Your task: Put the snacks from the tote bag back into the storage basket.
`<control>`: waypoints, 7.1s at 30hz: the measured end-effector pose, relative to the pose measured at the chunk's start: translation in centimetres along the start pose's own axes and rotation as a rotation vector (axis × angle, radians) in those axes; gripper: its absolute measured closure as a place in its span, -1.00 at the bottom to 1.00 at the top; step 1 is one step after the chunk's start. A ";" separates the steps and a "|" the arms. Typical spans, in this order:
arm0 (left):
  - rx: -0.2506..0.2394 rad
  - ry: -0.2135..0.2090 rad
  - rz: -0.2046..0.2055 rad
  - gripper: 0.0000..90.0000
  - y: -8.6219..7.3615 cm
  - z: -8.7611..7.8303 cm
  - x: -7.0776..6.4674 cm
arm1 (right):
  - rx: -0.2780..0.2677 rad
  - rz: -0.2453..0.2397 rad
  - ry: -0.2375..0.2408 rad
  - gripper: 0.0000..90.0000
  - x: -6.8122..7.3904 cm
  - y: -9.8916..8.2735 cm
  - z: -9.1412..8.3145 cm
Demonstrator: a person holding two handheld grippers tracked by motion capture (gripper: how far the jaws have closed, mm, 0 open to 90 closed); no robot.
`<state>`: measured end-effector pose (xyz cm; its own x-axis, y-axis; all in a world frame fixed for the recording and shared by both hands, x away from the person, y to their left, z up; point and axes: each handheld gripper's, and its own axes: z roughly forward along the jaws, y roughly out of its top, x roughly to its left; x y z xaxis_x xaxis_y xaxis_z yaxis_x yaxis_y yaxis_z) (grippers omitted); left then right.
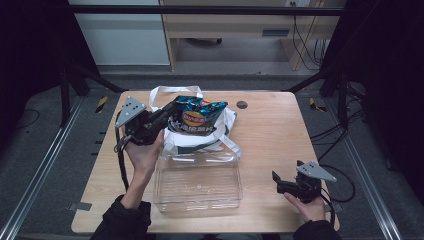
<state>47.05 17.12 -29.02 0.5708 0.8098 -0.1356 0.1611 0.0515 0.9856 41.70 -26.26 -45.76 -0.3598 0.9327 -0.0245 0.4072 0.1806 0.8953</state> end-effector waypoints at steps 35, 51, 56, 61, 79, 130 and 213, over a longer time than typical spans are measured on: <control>-0.027 -0.045 0.007 1.00 -0.8 -4.6 -2.2 | -0.010 0.001 -0.006 -0.88 -0.1 0.0 -0.3; 0.012 -0.062 0.015 1.00 -2.2 -6.0 -3.4 | -0.014 0.007 -0.006 -0.88 -0.1 0.0 -0.4; 0.023 -0.067 0.017 1.00 -2.6 -6.3 -3.6 | -0.013 0.005 -0.007 -0.88 -0.1 0.0 -0.4; 0.042 -0.074 0.018 1.00 -3.4 -6.5 -3.8 | -0.012 0.005 -0.007 -0.88 -0.1 0.0 -0.4; 0.119 -0.078 0.008 1.00 -6.2 -7.0 -4.2 | -0.011 0.002 -0.002 -0.88 0.0 -0.1 -0.5; 0.246 -0.017 -0.037 0.99 -10.0 -7.0 -3.2 | -0.002 0.000 0.000 -0.87 0.0 -0.1 -0.5; 0.241 0.010 0.050 0.02 -9.2 -3.3 -0.7 | -0.004 -0.001 -0.005 -0.87 -0.1 -0.1 -0.4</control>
<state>42.48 18.04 -37.68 0.5748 0.8138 -0.0855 0.3213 -0.1284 0.9382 41.41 -26.51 -45.64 -0.3561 0.9341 -0.0274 0.4032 0.1800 0.8972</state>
